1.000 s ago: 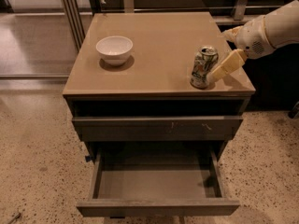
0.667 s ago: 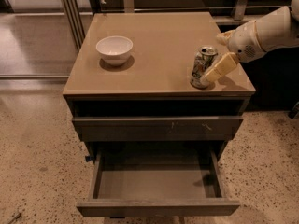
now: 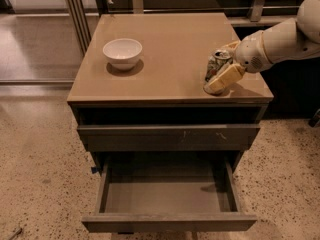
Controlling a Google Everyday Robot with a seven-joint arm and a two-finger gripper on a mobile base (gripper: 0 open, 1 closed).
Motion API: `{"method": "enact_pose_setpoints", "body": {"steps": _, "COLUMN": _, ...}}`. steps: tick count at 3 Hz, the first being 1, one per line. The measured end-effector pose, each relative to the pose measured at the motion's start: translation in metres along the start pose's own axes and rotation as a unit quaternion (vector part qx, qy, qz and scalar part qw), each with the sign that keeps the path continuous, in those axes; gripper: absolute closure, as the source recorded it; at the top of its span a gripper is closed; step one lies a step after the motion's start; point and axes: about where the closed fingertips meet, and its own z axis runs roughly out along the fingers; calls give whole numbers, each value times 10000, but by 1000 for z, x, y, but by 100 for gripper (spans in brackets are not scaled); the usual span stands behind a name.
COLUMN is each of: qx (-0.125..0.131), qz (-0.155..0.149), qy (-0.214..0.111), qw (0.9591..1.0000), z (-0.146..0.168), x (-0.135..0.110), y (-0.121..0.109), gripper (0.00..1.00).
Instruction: Place 7up can into middle drawer
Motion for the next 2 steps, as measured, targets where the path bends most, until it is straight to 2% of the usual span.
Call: {"method": "enact_pose_setpoints", "body": {"steps": 2, "qx": 1, "qz": 1, "qy": -2, "qw": 10000, "z": 1, "x": 0, "y": 0, "gripper": 65}}
